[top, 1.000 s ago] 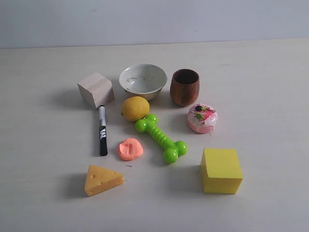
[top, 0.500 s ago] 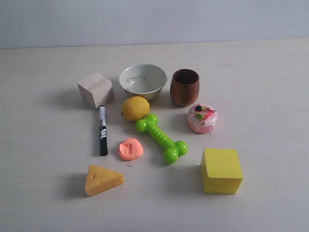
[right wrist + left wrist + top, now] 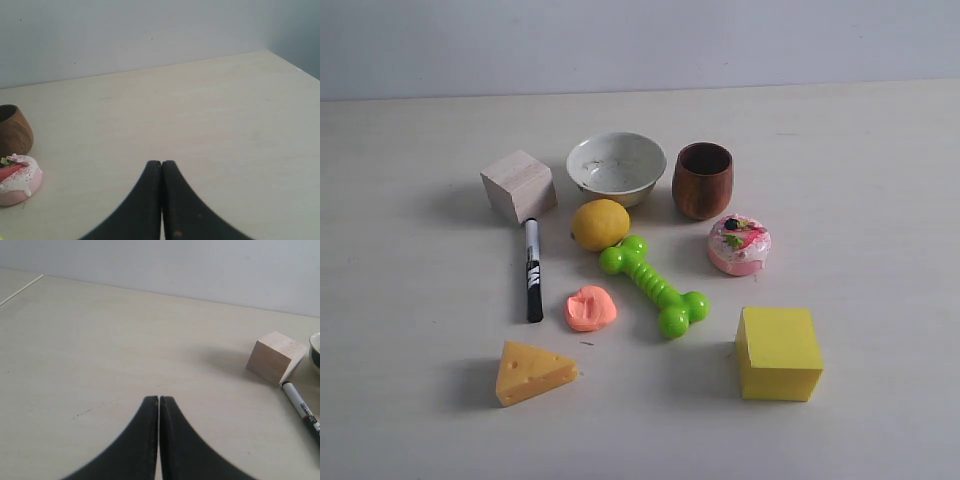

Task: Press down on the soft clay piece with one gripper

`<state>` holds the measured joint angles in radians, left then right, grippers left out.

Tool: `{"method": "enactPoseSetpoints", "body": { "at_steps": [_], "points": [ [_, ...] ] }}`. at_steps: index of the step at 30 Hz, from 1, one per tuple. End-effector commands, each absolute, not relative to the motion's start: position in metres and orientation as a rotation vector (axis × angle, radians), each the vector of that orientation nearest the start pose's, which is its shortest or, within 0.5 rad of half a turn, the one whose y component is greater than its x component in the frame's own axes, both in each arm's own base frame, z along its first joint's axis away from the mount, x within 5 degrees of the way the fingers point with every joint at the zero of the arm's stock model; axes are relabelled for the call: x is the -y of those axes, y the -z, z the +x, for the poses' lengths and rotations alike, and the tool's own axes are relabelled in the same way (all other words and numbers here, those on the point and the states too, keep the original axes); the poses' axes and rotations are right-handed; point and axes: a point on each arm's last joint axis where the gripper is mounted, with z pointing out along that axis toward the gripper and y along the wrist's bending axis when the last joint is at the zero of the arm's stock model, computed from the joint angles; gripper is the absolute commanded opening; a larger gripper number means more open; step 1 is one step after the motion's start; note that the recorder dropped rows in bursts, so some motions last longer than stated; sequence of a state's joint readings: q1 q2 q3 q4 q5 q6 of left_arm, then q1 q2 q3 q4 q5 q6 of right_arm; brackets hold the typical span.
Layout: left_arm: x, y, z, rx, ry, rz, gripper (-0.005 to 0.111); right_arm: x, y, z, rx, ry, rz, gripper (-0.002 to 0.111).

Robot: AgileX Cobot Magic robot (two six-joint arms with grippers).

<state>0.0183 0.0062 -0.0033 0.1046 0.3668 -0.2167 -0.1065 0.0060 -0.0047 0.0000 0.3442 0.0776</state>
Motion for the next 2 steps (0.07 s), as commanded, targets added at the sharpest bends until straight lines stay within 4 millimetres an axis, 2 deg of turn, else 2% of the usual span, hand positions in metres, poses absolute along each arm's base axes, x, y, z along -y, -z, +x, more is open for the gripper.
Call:
{"method": "enactPoseSetpoints", "body": {
  "at_steps": [1, 2],
  "points": [
    [-0.0043, -0.1807, 0.0529, -1.839, 0.037, -0.152, 0.004, 0.0059, -0.1824, 0.0532, -1.817, 0.027, 0.162, 0.0],
    [-0.0043, -0.1807, 0.0529, -1.839, 0.037, -0.152, 0.004, 0.0059, -0.1824, 0.0532, -1.817, 0.027, 0.162, 0.0]
  ]
}}
